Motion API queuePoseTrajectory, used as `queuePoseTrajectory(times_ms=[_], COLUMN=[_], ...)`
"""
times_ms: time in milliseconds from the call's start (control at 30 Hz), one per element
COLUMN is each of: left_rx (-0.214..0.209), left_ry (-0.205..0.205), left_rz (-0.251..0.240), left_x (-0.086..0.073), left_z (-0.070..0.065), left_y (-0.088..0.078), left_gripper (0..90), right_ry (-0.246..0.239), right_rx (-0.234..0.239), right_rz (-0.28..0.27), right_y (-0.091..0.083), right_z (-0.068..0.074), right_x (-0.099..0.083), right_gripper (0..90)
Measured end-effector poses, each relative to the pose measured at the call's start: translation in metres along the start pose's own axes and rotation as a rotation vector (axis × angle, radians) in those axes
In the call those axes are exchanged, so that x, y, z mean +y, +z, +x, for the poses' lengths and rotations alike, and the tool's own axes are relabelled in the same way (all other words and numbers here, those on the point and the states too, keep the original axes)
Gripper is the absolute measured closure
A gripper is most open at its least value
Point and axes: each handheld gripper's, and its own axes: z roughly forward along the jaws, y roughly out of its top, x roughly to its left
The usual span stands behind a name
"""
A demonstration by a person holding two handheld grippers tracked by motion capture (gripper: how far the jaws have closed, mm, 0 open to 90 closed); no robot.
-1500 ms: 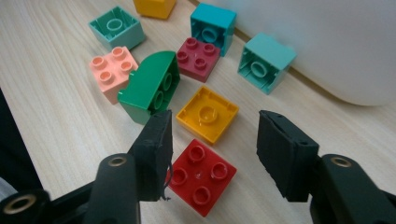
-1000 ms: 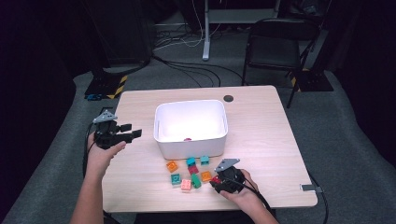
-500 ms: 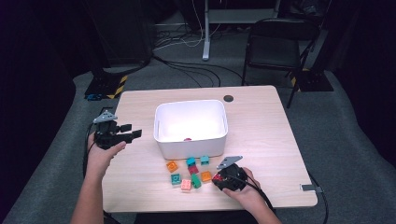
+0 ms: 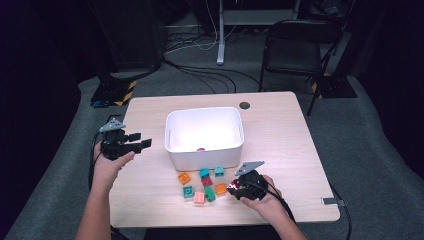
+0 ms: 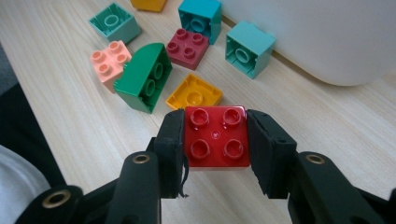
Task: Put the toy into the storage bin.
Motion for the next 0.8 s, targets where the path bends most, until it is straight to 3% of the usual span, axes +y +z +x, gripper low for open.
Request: queuePoseTrajectory(times_ms=[800], left_rx=[0.007], left_ry=[-0.007], left_rz=[-0.001], left_x=[-0.001], left_z=[0.002], left_y=[-0.001], left_gripper=[40.8], right_ry=[-0.047], right_rx=[0.046], right_rz=[-0.020], right_y=[-0.053], right_z=[-0.011], right_x=[0.053], right_gripper=[58.4])
